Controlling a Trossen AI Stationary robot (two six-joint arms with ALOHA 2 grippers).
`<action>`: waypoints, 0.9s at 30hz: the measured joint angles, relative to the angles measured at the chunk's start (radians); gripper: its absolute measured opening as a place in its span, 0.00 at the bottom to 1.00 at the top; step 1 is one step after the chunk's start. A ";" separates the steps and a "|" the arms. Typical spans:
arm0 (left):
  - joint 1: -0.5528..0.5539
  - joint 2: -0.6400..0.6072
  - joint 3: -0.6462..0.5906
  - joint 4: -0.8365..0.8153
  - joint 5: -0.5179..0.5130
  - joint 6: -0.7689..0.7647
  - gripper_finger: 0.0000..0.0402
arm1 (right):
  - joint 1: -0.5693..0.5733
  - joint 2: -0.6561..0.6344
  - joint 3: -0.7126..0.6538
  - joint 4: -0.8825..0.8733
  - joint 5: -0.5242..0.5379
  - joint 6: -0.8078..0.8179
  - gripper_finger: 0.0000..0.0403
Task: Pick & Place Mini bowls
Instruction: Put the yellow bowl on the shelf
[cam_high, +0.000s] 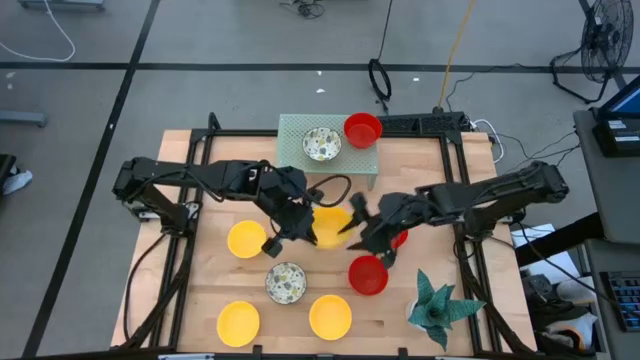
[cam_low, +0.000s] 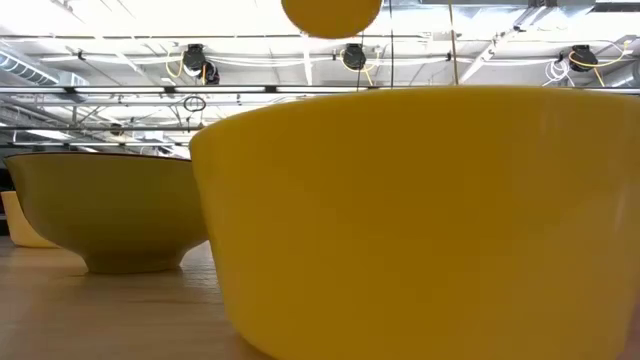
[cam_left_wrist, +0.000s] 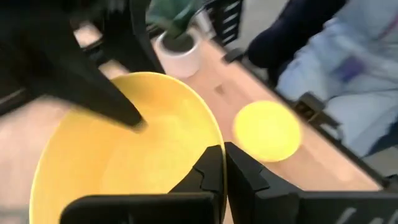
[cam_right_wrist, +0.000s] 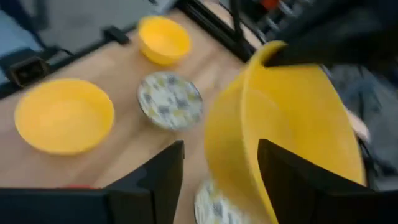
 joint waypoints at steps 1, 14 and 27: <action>0.005 0.000 0.000 -0.007 -0.027 -0.013 0.02 | -0.006 -0.021 0.000 -0.020 0.024 0.029 0.49; 0.152 -0.015 0.001 -0.044 -0.559 -0.082 0.04 | -0.180 -0.205 -0.001 -0.145 0.317 0.208 0.50; 0.509 -0.017 0.000 -0.063 -0.569 -0.116 0.02 | -0.425 -0.204 -0.001 -0.146 0.320 0.375 0.50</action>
